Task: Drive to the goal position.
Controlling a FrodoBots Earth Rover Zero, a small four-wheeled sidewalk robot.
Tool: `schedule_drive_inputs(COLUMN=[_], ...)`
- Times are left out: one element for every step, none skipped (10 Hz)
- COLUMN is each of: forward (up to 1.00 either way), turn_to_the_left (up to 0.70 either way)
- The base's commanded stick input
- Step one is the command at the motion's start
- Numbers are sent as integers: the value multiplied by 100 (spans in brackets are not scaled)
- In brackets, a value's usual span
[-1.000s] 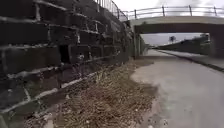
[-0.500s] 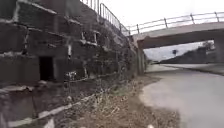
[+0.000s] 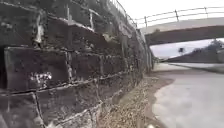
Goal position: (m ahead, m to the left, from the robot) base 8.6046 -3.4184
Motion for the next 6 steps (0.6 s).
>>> schedule_drive_inputs(forward=[85, 85, 85, 85, 85, 85], turn_to_the_left=[-6, -16, -27, -27, -27, -27])
